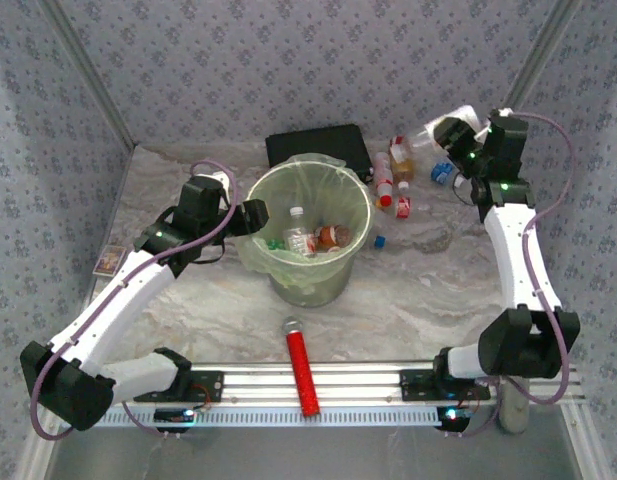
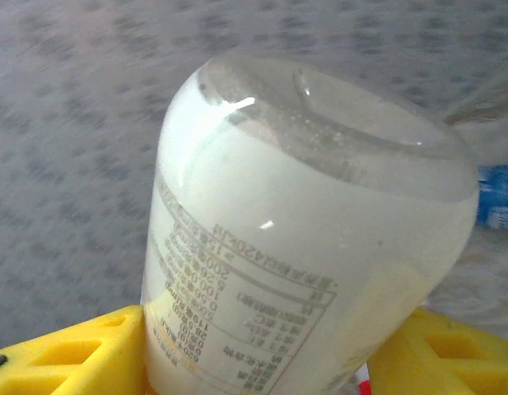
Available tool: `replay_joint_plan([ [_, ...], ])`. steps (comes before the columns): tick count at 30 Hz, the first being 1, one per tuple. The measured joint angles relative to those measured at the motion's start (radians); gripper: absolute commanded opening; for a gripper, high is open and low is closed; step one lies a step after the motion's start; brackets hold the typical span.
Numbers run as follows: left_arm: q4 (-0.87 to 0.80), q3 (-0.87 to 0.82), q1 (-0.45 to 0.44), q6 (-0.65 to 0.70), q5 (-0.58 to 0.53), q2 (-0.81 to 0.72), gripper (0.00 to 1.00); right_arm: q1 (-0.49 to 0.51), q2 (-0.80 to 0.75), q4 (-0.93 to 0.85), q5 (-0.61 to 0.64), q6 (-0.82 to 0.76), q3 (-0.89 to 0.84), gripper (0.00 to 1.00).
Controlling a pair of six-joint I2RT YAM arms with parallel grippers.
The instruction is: Put the plastic bottles in the bin
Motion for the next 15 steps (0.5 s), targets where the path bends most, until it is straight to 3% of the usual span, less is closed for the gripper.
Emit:
replay_joint_plan([
  [15, 0.000, 0.000, 0.000, 0.000, 0.002, 0.000, 0.76, 0.461, 0.020, -0.274, -0.118, -0.385, 0.351, 0.60],
])
